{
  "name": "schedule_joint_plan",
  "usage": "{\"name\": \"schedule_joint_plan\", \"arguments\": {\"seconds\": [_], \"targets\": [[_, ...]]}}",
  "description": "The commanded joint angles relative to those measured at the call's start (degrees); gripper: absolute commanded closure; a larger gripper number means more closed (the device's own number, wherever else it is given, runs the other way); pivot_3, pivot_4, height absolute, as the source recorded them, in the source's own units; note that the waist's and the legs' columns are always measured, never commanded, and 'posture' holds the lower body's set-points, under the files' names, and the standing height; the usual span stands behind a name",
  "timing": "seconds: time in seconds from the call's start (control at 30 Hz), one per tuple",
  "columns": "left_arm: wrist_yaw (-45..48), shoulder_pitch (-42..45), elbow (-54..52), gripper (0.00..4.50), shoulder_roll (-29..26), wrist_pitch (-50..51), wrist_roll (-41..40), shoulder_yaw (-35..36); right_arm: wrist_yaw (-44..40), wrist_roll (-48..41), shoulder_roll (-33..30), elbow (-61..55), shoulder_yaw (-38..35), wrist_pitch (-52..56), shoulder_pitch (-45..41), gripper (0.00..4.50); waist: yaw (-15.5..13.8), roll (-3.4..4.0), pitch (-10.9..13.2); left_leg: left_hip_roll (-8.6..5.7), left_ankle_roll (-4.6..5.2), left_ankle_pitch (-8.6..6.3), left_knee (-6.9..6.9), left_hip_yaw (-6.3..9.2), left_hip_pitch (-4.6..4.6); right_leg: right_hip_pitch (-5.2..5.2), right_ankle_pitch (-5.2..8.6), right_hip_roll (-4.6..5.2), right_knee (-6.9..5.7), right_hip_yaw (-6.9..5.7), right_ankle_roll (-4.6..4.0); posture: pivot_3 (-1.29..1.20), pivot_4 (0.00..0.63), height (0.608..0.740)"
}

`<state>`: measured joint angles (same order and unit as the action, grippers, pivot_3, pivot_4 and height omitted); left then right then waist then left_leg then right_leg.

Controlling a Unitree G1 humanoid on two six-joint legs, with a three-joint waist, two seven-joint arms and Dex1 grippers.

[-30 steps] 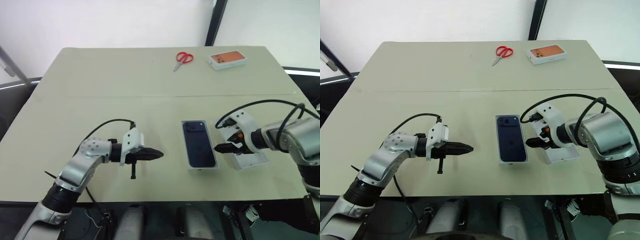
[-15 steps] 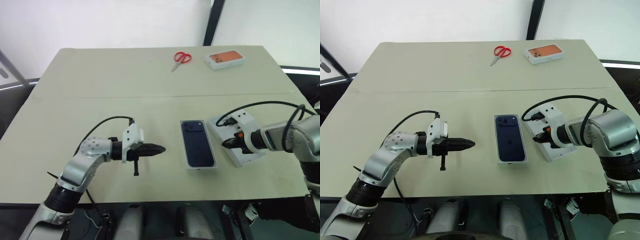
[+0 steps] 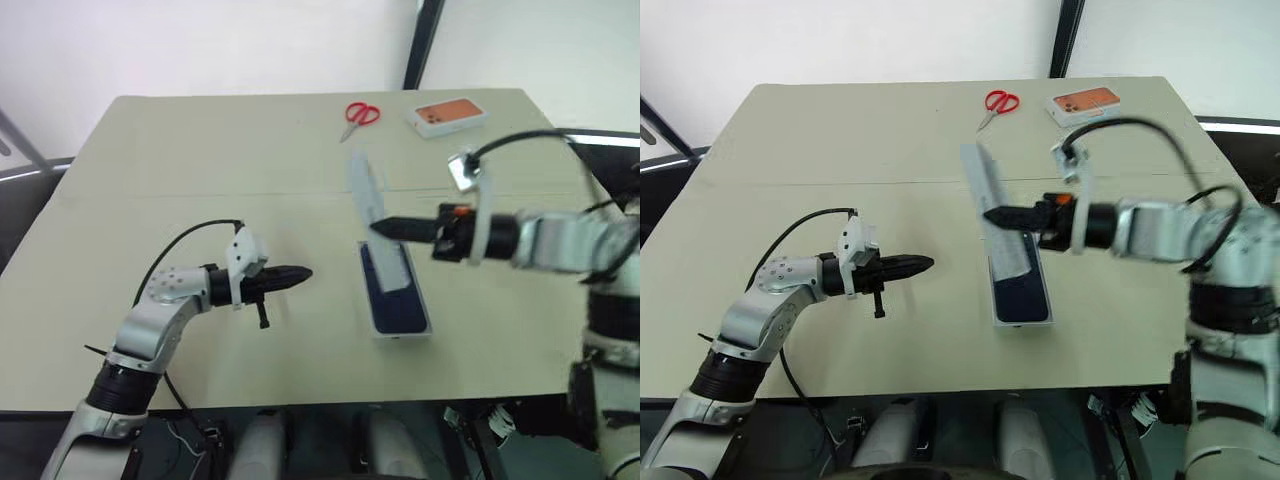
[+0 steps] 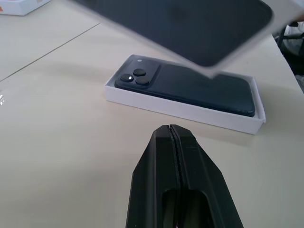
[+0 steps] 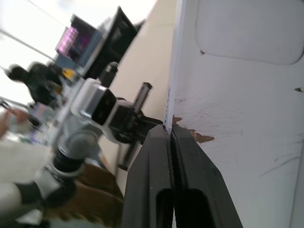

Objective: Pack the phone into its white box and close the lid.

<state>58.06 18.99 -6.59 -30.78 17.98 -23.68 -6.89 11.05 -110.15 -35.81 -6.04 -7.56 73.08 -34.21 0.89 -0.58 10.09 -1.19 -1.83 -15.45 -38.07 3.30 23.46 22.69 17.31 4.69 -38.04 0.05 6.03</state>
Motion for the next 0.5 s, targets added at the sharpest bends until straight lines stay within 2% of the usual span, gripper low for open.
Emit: {"name": "schedule_joint_plan", "arguments": {"seconds": [0.03,0.13,0.23,0.37,0.47,0.5], "targets": [[-0.92,1.20,-0.12,4.50,-0.56,-0.96,-0.44,3.30,5.96,-2.85,6.14,-8.50,-0.16,-7.80,4.31,4.44,-0.05,-0.01,-0.01,0.01,0.00,0.00,0.00,0.03,-0.01,0.01,0.00,-0.02,-0.01,-0.01,0.00,0.00,0.150,0.740],[-1.53,1.05,-0.20,4.50,-0.71,-0.51,-0.63,4.22,14.04,-2.85,15.02,-16.62,3.75,-15.07,12.46,4.44,-0.07,-0.02,-0.04,0.12,0.01,-0.01,0.14,0.16,-0.01,0.07,0.01,-0.17,0.00,-0.06,0.02,0.00,0.150,0.740],[-1.60,0.74,-0.71,4.50,-0.58,-0.27,-0.43,4.17,18.85,-2.85,17.58,-20.42,5.34,-18.83,15.16,4.44,-0.02,0.12,0.04,0.12,-0.01,0.00,0.18,0.12,0.02,0.21,0.02,-0.16,-0.13,-0.02,0.02,0.00,0.150,0.740],[-1.99,0.65,-1.28,4.50,-0.17,0.19,-0.30,3.68,20.78,-2.85,13.91,-17.92,4.22,-17.37,18.05,4.44,-0.31,0.08,0.03,0.06,-0.01,0.00,0.07,0.12,-0.11,-0.04,0.01,-0.11,-0.05,-0.02,0.00,0.00,0.150,0.740],[-1.99,1.10,-1.28,4.50,0.20,0.48,-0.20,3.01,18.42,-2.85,9.99,-13.94,1.79,-14.18,16.57,4.44,-0.13,0.09,0.03,0.05,-0.01,0.00,0.09,0.09,-0.07,0.01,0.02,-0.11,-0.02,-0.01,0.00,0.00,0.150,0.740],[-1.91,1.39,-1.22,4.50,0.53,0.53,-0.07,2.53,16.95,-2.85,7.83,-12.17,1.25,-12.37,15.64,4.20,-0.12,0.09,0.03,0.05,-0.01,0.00,0.09,0.08,-0.08,0.00,0.02,-0.11,-0.02,0.00,0.00,0.00,0.150,0.740]]}}
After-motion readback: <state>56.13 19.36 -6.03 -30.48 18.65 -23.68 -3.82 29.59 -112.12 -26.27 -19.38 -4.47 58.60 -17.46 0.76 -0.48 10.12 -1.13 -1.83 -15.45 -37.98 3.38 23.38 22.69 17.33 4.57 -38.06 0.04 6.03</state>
